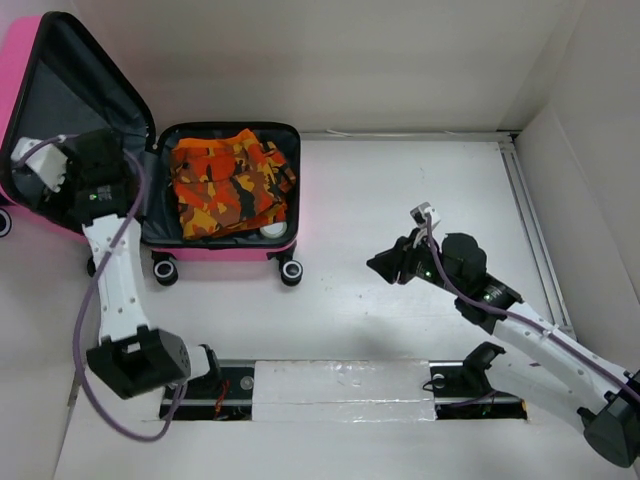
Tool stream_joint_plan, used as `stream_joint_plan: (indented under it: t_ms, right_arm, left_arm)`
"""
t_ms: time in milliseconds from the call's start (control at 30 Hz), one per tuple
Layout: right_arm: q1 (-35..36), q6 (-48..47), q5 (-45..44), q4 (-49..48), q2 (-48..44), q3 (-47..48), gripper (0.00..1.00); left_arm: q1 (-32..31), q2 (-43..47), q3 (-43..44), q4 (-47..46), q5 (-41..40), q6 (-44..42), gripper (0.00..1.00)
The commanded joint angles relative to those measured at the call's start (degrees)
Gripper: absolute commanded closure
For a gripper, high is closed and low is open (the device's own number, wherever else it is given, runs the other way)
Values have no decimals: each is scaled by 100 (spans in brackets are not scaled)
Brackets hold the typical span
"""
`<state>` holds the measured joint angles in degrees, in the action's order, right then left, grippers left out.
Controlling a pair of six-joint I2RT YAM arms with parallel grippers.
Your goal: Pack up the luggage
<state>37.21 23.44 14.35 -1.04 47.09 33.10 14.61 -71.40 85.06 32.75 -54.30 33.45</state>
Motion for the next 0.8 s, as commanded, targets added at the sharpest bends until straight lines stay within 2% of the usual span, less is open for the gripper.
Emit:
stream_joint_plan:
  t_ms: [0,133,233,300,400,433,467,533,567,633,667,733,767]
  right_arm:
    - [49,-138,182,-423,46,56,57]
    - [102,-138,182,-424,256,56,57]
    - [102,-138,182,-476,336,108,57]
    - [154,-138,182,-476,406,109,57]
    - [155,-138,182,-476,468,109,57]
    - [155,-138,113,-476,468,109,57]
    - [155,-138,112,-476,529,109,57]
    - [155,-138,112,-476,599,109,57]
    - [155,-138,60,-476,600,161,57]
    - [155,-138,59,-476,748,161,57]
    - [155,-138,-10,-476,749,214,57]
    - [155,-86,-11,-476,802,275,57]
    - [155,-85,-11,-476,863,276,57]
  left_arm:
    - [1182,12,63,328,401,-76,27]
    - [1184,11,116,276,684,-23,32]
    - [1184,-58,116,214,545,-23,32]
    - [1184,-137,169,136,560,-102,40]
    - [1097,-296,380,188,623,-155,65]
    - [931,-296,432,188,623,-207,88]
    - [808,-296,433,101,571,-208,100]
    - [378,-95,311,-22,439,-295,100]
    - [-251,193,171,-197,438,-522,100]
    - [-1053,555,-260,-313,385,-524,100]
    - [-1892,922,-418,-366,577,-472,100]
    - [-2609,1258,-1013,-436,919,-199,100]
    - [-2856,1538,-1244,-558,1739,-199,100]
